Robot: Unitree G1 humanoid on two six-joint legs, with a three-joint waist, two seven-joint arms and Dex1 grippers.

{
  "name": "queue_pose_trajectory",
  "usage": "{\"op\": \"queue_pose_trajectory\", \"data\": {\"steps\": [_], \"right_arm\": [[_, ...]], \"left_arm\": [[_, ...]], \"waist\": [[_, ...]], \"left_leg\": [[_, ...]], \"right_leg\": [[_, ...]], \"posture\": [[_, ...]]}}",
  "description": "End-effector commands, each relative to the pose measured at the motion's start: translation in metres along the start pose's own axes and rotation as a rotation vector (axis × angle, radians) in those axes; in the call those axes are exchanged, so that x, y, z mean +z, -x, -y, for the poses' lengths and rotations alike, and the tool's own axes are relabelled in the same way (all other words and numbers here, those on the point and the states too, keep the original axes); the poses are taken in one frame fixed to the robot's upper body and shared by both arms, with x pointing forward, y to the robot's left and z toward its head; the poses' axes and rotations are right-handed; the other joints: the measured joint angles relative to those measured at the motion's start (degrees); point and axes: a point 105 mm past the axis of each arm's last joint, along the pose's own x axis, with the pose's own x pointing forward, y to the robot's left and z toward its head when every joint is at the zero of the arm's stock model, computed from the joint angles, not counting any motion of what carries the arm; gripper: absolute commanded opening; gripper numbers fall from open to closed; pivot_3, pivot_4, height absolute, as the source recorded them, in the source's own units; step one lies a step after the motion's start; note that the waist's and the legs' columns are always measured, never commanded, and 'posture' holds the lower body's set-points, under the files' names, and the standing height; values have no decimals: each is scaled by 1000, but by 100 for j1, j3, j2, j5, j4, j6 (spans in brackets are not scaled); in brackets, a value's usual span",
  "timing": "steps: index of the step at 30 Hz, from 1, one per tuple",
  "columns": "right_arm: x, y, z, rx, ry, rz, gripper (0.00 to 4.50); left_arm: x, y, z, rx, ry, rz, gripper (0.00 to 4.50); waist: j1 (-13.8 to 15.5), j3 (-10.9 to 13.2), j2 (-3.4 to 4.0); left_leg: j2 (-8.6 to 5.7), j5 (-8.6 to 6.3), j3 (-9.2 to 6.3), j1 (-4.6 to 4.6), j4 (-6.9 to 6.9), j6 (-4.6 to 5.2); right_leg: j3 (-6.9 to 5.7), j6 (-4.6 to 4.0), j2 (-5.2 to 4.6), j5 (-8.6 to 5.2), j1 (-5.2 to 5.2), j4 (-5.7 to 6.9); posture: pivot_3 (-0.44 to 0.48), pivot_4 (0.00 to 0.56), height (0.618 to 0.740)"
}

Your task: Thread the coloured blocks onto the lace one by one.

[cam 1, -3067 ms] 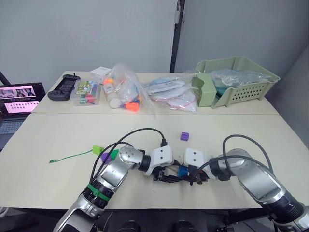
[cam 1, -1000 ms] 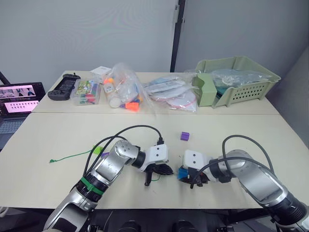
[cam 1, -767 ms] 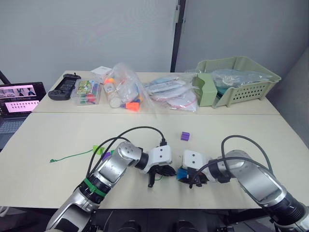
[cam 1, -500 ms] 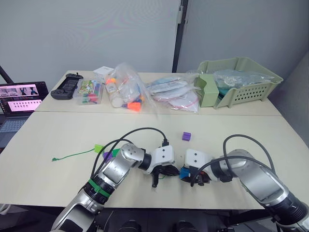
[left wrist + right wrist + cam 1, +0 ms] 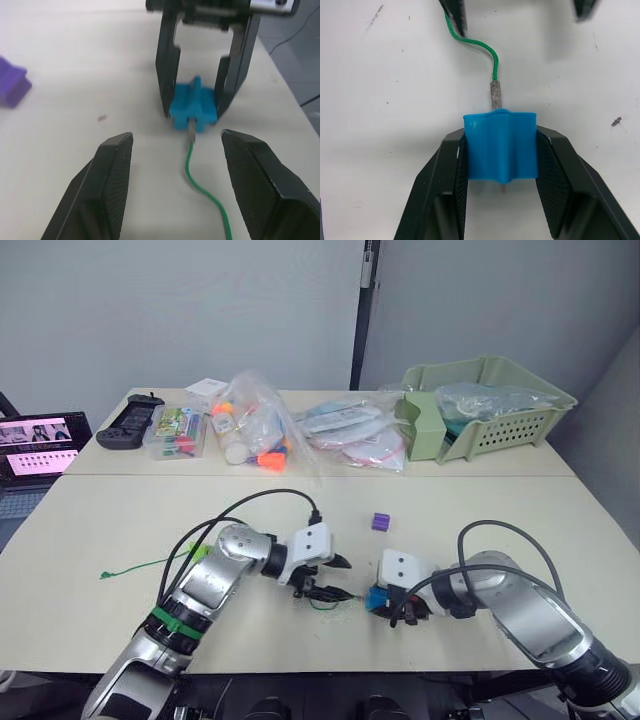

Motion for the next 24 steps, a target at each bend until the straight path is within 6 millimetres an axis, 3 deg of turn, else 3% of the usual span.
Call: {"op": "queue_pose_trajectory", "data": {"steps": [1,7,16,17,24], "right_arm": [[-3,-4,-9,43,-12,-6,1361],[-3,-3,-8,42,-11,-6,1361],[-4,-1,-9,41,-12,-10,1361],[-4,-1,-9,42,-12,-10,1361],[-4,-1,-10,45,-12,-10,1361]], "left_arm": [[2,-1,5,-1,-25,18,2971],[-10,-11,4,30,-6,3,2971],[-8,-20,7,10,-1,17,167],[-8,-20,6,11,-3,19,23],[5,-22,2,10,-54,37,23]], "waist": [[11,0,0],[18,0,0],[18,0,0],[18,0,0],[22,0,0]], "left_leg": [[0,0,0,0,0,0],[1,0,1,1,2,0],[0,0,0,-1,2,0],[0,0,0,-1,2,0],[-1,0,0,-3,2,0]], "right_leg": [[0,0,0,0,0,-1],[0,0,1,0,3,-2],[0,0,1,0,-2,1],[0,0,1,0,-2,1],[0,0,1,0,-2,0]], "posture": [[0,150,740],[0,150,740],[0,150,740],[0,150,740],[0,150,740]]}}
